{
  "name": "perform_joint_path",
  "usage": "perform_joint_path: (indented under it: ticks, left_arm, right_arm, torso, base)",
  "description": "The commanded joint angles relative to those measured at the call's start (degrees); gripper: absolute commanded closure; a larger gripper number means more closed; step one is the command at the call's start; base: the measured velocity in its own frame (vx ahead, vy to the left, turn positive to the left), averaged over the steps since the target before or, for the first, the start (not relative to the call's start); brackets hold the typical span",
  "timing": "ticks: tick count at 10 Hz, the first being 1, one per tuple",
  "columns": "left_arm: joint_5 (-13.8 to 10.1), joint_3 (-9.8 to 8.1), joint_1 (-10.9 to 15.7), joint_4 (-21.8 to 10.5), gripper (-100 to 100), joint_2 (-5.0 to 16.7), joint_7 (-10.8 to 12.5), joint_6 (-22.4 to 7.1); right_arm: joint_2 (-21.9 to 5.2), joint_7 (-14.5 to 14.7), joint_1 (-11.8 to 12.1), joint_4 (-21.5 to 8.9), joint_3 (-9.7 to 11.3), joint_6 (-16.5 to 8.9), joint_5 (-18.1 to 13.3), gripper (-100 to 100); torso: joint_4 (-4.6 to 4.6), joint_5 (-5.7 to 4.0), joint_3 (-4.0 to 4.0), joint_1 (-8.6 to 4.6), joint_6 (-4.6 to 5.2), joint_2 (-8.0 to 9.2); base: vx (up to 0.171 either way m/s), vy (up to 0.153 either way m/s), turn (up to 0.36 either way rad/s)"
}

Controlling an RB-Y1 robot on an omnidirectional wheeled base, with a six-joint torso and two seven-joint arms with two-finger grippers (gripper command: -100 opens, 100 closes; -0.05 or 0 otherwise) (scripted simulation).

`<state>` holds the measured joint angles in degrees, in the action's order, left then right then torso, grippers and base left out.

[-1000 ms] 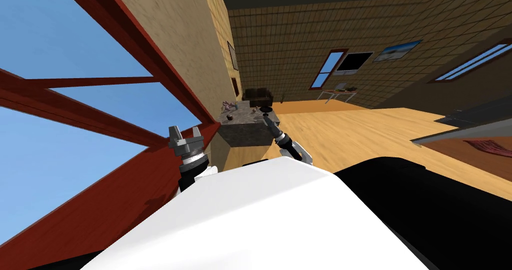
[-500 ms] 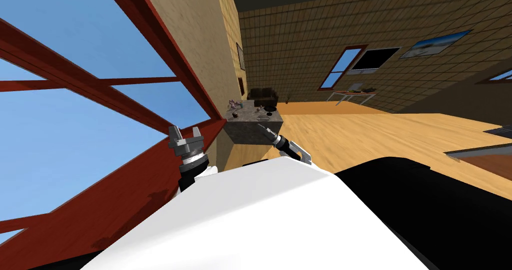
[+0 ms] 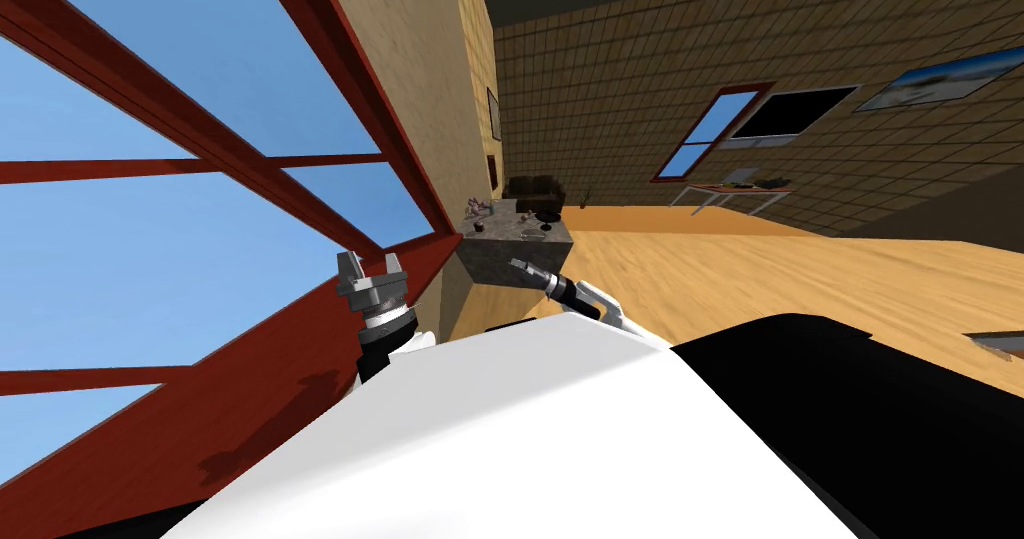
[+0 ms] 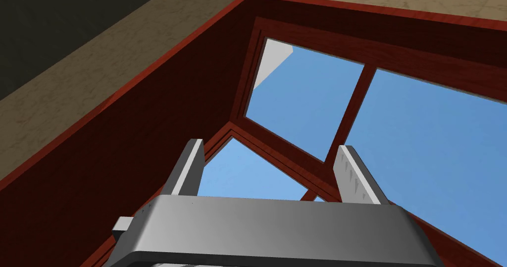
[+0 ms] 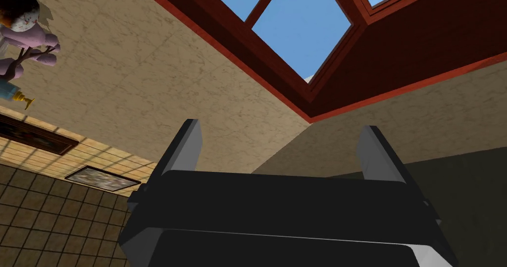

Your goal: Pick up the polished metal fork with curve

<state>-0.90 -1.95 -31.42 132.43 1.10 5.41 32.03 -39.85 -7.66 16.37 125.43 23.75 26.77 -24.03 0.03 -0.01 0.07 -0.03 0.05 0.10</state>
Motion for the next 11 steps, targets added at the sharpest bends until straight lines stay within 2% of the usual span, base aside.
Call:
perform_joint_path:
  ticks: [1, 2, 3, 4, 5, 6, 7, 8, 9, 10, 11]
  left_arm:
    - [0.0, 0.0, 0.0, 0.0, 0, 0.0, 0.0, 0.0]
    - [0.0, 0.0, 0.01, 0.0, 0, 0.0, 0.0, 0.0]
    - [0.0, 0.0, 0.0, 0.0, 0, 0.0, 0.0, 0.0]
    - [0.0, 0.0, -0.01, 0.0, 0, 0.0, 0.0, 0.0]
    - [0.0, 0.0, 0.0, 0.0, 0, 0.0, 0.0, 0.0]
    - [0.0, 0.0, -0.01, 0.0, 0, 0.0, 0.0, 0.0]
    - [0.0, 0.0, 0.0, 0.0, 0, 0.0, 0.0, 0.0]
    - [0.0, 0.0, -0.01, 0.0, 0, 0.0, 0.0, 0.0]
    - [0.0, 0.0, -0.01, 0.0, 0, 0.0, 0.0, 0.0]
    - [0.0, 0.0, 0.0, 0.0, 0, 0.0, 0.0, 0.0]
    - [0.0, 0.0, -0.01, 0.0, 0, 0.0, 0.0, 0.0]
  right_arm:
    - [-2.86, -0.29, -0.65, -1.02, 1.85, -0.05, -1.64, -100]
    - [-4.61, -0.29, -0.65, -1.02, 1.85, -0.05, -1.64, -100]
    - [-5.07, -0.29, -0.65, -1.02, 1.85, -0.05, -1.64, -100]
    - [-7.33, -0.59, -1.46, -2.43, 3.34, -0.04, -2.98, -100]
    - [-8.91, -0.59, -1.46, -2.43, 3.34, -0.04, -2.98, -100]
    - [-10.7, -0.87, -2.15, -3.95, 4.7, -0.04, -4.24, -100]
    - [-12.37, -0.87, -2.15, -3.95, 4.7, -0.04, -4.24, -100]
    - [-12.86, -0.87, -2.15, -3.95, 4.7, -0.04, -4.24, -100]
    - [-15.3, -1.12, -2.73, -5.6, 5.95, -0.05, -5.43, -100]
    - [-16.89, -1.12, -2.73, -5.6, 5.95, -0.05, -5.43, -100]
    - [-19.04, -1.36, -3.16, -7.37, 7.06, -0.06, -6.54, -100]
  torso:
    - [0.0, 0.0, 0.0, 0.0, 0.0, 0.0]
    - [0.0, 0.0, 0.0, 0.0, -0.04, 0.0]
    - [-0.01, 0.0, -0.01, -0.01, 0.01, -0.03]
    - [-0.01, -0.01, -0.04, -0.04, 0.02, -0.07]
    - [-0.02, 0.0, -0.06, 0.02, -0.04, -0.1]
    - [-0.02, 0.0, -0.06, 0.01, 0.01, -0.1]
    - [-0.03, 0.01, -0.08, 0.06, -0.02, -0.13]
    - [-0.03, 0.01, -0.08, 0.03, 0.01, -0.14]
    - [-0.03, -0.01, -0.08, -0.04, 0.02, -0.13]
    - [-0.04, -0.01, -0.1, -0.03, -0.02, -0.17]
    - [-0.04, 0.0, -0.12, -0.01, 0.01, -0.21]
  base:
    - [-0.036, 0.027, 0.228]
    - [-0.025, 0.023, 0.097]
    - [-0.009, 0.015, -0.039]
    - [-0.008, 0.035, 0.198]
    - [-0.006, 0.03, 0.107]
    - [0.0, 0.046, 0.155]
    - [0.001, 0.037, 0.099]
    - [0.001, 0.012, 0.003]
    - [0.014, 0.025, 0.187]
    - [0.022, 0.026, 0.105]
    - [0.046, 0.045, 0.191]
